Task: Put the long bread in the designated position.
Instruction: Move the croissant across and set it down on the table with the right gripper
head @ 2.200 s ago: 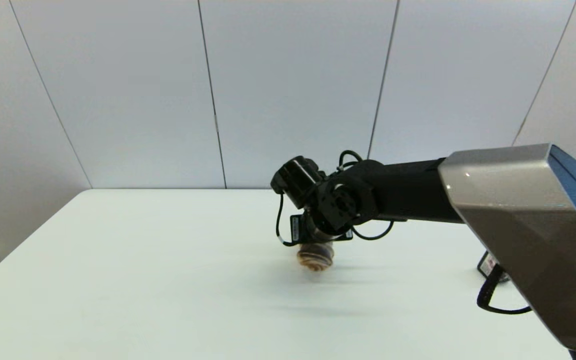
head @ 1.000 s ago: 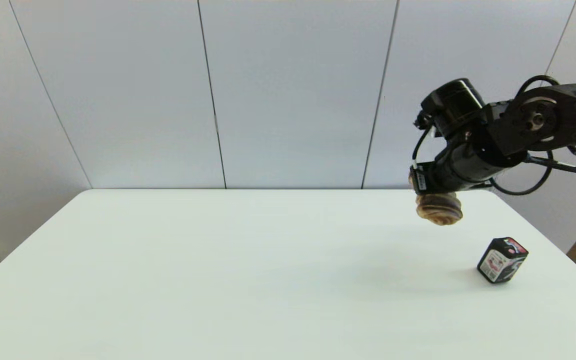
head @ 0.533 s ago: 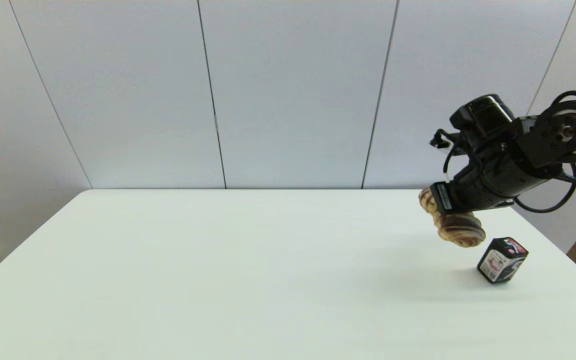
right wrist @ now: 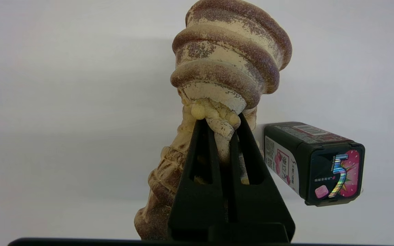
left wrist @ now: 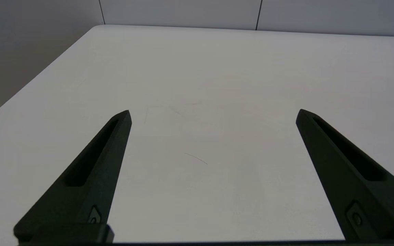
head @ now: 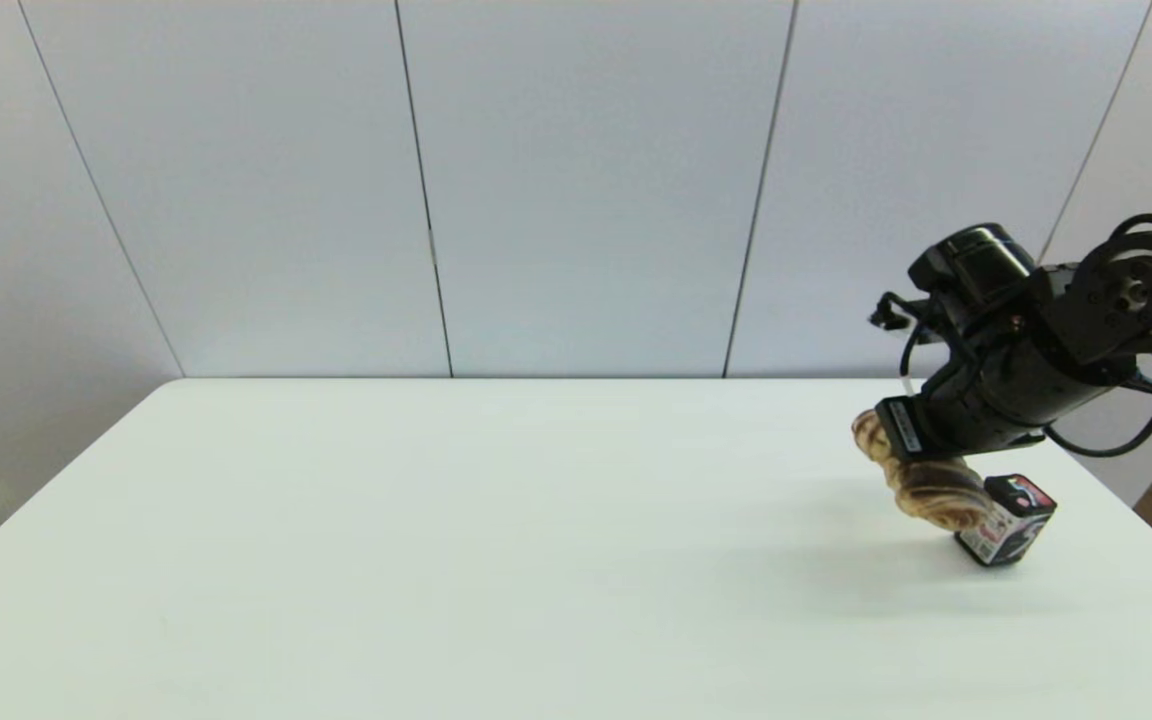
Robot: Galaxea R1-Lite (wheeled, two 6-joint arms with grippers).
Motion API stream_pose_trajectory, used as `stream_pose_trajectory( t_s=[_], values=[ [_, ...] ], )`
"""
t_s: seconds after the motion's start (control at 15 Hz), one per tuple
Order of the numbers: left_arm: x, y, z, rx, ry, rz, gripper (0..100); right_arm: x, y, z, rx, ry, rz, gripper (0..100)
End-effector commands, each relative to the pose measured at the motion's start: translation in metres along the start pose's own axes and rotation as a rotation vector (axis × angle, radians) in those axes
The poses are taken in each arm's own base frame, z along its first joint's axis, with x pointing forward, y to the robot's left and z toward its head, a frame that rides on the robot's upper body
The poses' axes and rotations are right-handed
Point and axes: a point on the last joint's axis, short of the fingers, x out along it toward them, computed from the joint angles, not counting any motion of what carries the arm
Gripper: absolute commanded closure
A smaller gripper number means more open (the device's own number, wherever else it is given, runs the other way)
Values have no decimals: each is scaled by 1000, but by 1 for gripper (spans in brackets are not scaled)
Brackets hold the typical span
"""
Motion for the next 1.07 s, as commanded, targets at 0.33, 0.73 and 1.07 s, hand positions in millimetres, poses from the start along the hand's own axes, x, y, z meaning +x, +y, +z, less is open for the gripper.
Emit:
stream_pose_trajectory(
  t_s=[0.33, 0.73, 1.07],
  values=[
    [0, 0, 0, 0, 1, 1, 0, 10, 2, -14, -13, 70, -5, 100],
    [0, 0, 0, 0, 1, -1, 0, 10, 1, -24, -13, 94, -7, 100],
    [0, 0, 0, 0, 1, 1, 0, 8, 2, -25, -19, 93, -5, 0]
  ],
)
